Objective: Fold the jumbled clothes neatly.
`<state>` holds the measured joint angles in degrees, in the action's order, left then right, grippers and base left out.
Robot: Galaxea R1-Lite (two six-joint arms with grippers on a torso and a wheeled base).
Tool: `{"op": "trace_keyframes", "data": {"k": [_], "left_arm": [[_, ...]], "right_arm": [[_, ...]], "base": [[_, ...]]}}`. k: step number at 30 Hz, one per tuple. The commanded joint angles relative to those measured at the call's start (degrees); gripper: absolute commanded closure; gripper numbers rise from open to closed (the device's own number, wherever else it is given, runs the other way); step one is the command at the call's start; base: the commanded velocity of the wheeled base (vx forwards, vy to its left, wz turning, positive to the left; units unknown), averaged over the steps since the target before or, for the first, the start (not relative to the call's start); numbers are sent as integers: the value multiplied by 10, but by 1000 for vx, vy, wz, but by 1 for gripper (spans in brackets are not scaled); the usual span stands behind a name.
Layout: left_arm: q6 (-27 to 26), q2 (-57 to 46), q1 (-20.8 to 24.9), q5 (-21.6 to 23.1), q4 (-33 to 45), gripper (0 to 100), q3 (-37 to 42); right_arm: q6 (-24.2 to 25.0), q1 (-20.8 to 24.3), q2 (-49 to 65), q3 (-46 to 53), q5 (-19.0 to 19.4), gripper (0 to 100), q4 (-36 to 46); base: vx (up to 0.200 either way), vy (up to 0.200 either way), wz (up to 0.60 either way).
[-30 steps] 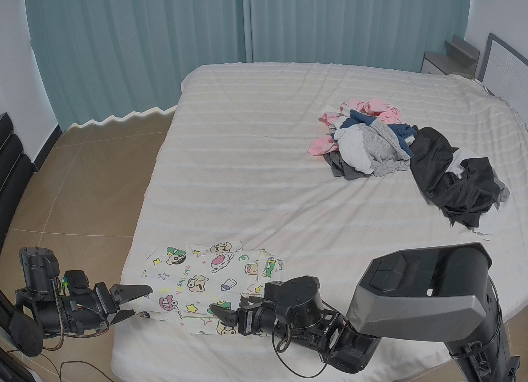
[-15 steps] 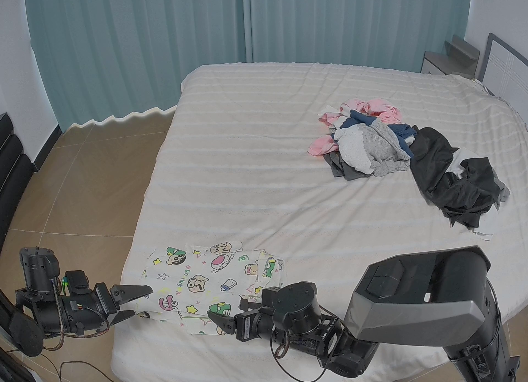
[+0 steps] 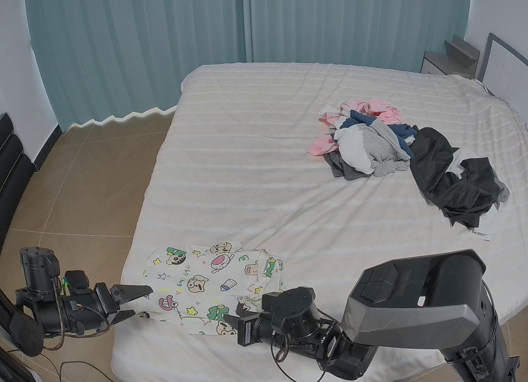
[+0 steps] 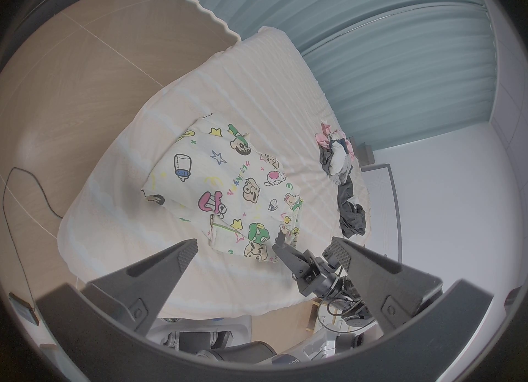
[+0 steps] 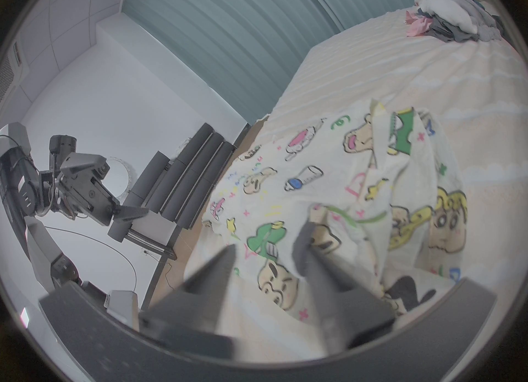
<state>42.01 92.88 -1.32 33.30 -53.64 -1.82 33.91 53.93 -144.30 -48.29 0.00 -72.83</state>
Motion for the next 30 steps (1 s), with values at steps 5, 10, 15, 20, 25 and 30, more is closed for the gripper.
{"op": "trace_keyframes", "data": {"k": [5, 10, 15, 20, 25, 30], "left_arm": [[0, 1, 0, 0, -1, 0, 0], [0, 2, 0, 0, -1, 0, 0], [0, 2, 0, 0, 0, 0, 0], [0, 2, 0, 0, -1, 0, 0], [0, 2, 0, 0, 0, 0, 0], [0, 2, 0, 0, -1, 0, 0]], "right_arm": [[0, -2, 17, 37, 0, 100, -2], [0, -2, 34, 62, 0, 100, -2], [0, -6, 54, 94, 1, 100, -2], [-1, -8, 60, 115, 1, 100, -2], [0, -13, 60, 121, 1, 100, -2], [0, -18, 60, 119, 1, 100, -2]], "base": [[0, 0, 0], [0, 0, 0], [0, 0, 0], [0, 0, 0], [0, 0, 0], [0, 0, 0]]}}
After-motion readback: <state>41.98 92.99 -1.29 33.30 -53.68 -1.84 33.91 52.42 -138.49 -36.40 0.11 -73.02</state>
